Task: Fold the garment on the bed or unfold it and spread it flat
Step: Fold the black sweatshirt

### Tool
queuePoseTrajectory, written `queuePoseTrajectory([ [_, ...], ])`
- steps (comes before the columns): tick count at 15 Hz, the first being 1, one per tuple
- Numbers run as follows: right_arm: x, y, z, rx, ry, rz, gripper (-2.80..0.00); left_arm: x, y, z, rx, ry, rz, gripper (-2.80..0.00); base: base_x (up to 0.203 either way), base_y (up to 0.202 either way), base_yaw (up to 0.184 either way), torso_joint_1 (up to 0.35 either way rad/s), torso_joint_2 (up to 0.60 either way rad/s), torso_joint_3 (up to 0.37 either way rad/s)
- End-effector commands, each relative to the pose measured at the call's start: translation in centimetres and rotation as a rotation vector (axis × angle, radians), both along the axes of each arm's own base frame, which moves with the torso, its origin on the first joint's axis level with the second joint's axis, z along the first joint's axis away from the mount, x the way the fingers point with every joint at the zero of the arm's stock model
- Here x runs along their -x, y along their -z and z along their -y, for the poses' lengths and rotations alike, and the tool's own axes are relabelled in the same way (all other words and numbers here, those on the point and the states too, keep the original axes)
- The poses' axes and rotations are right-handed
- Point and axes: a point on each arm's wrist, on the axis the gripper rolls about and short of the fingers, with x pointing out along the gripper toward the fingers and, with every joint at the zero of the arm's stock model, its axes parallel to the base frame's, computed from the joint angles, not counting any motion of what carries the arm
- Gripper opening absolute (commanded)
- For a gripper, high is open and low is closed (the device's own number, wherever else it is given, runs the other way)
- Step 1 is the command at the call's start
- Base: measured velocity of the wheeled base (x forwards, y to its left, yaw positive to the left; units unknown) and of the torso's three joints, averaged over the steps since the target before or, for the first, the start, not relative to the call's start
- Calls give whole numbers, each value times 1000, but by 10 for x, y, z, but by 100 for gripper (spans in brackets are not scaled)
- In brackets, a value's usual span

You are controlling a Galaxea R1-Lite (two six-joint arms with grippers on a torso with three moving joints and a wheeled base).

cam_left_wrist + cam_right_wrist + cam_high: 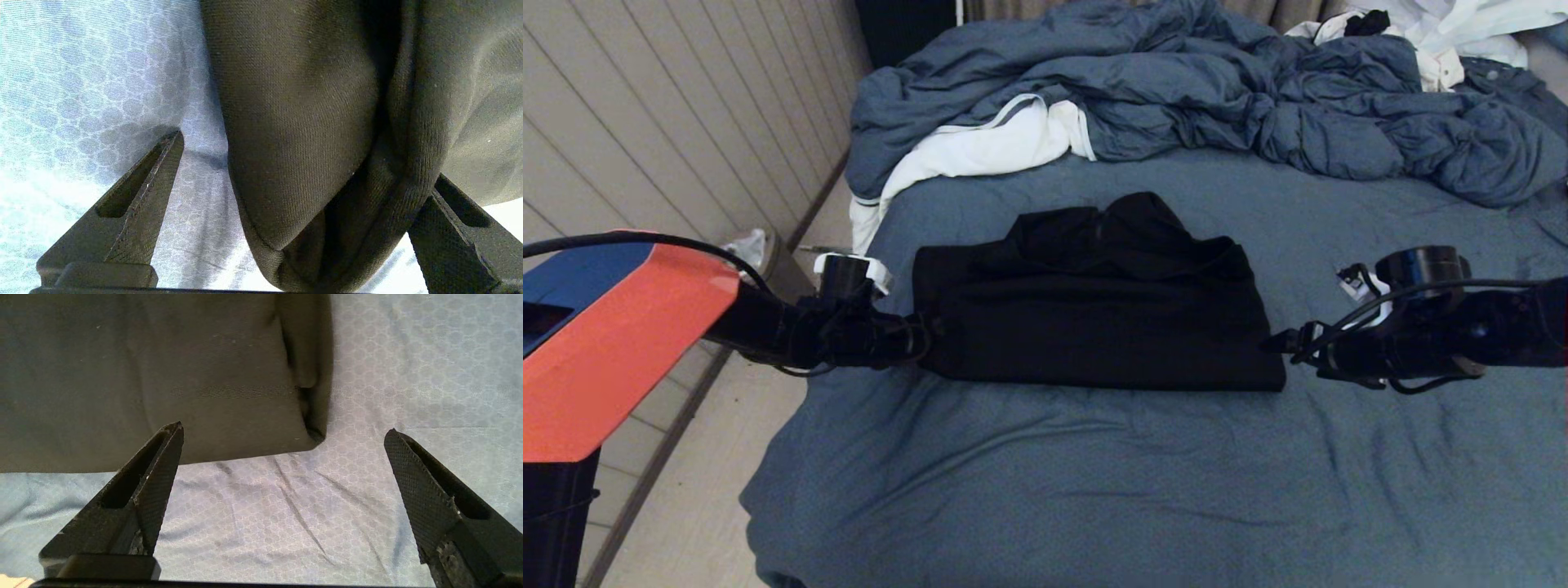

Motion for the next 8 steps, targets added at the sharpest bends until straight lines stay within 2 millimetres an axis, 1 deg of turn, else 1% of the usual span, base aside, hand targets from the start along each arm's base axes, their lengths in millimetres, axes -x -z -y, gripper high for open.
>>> queuePoseTrajectory([
  [1,0,0,0,-3,1,0,0,-3,-2,0,9,-1,4,0,0,0,0,0,0,0],
  [3,0,-1,0,-2,2,3,0,-1,-5,1,12,9,5,0,0,0,0,0,0,0],
  [4,0,-1,1,-2,2,2,0,1,-6,4,12,13,2,-280,0,0,0,0,0,0],
  [7,1,2,1,-2,2,-6,0,4,-11,15,22,37,13,-280,0,0,0,0,0,0],
  [8,2,1,1,-2,4,-6,0,4,-14,16,28,34,19,-280,0,0,0,0,0,0],
])
